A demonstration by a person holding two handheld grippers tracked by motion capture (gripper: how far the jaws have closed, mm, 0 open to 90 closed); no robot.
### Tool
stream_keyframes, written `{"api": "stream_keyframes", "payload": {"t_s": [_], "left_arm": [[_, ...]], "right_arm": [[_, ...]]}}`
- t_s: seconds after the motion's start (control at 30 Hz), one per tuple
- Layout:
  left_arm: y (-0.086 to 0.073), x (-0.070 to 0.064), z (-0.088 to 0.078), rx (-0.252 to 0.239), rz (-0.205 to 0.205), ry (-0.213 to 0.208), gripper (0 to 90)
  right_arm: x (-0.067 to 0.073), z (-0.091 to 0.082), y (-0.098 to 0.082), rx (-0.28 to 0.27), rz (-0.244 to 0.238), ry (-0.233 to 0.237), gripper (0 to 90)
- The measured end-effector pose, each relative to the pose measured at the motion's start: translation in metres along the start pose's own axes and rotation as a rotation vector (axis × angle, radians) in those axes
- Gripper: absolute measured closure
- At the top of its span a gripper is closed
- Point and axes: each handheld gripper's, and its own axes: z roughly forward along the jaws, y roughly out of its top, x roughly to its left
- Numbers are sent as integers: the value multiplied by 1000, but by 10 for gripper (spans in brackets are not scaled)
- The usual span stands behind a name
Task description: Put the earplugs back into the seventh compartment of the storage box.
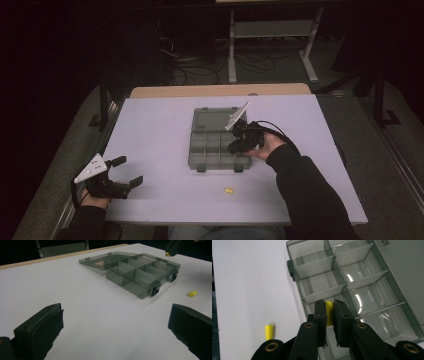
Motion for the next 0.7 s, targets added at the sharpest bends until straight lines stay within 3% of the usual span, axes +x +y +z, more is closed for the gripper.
{"api": "stream_keyframes", "payload": {"t_s": [0.7], "left_arm": [[0, 0, 0, 5, 0, -1, 0]], "right_arm": [[0, 38, 7, 95, -10, 14, 795]]}}
